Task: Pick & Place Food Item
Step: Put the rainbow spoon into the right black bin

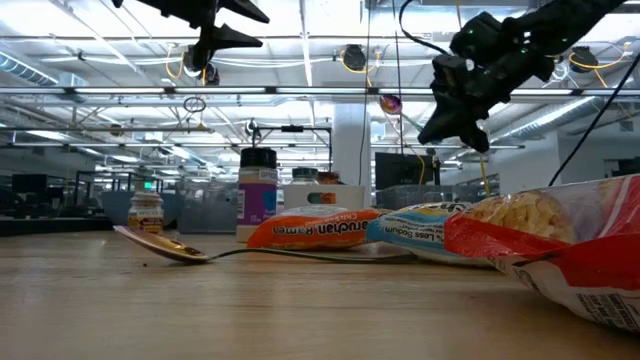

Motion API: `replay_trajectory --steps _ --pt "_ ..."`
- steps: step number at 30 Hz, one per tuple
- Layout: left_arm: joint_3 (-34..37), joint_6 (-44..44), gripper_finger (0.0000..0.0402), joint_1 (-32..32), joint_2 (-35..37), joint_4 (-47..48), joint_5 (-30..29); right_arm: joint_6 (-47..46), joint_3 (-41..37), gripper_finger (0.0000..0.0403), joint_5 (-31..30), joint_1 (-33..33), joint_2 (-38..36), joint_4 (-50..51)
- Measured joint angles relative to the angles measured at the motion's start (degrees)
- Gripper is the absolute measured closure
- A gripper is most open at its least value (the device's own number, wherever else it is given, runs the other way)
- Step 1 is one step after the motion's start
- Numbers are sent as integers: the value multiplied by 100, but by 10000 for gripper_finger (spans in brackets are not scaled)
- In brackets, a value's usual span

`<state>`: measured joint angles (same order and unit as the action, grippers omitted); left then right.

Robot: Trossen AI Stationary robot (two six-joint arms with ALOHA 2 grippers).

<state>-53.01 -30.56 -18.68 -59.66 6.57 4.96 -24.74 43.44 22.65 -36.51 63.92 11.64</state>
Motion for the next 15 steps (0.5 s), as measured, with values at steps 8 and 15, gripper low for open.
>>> replay_trajectory --steps 8,15 --pt "0 89 211 0 0 215 -3 1288 1252 402 -215 -413 884 1918" --pt "0 87 211 0 0 325 -3 1829 2003 402 -635 -480 1692 2527"
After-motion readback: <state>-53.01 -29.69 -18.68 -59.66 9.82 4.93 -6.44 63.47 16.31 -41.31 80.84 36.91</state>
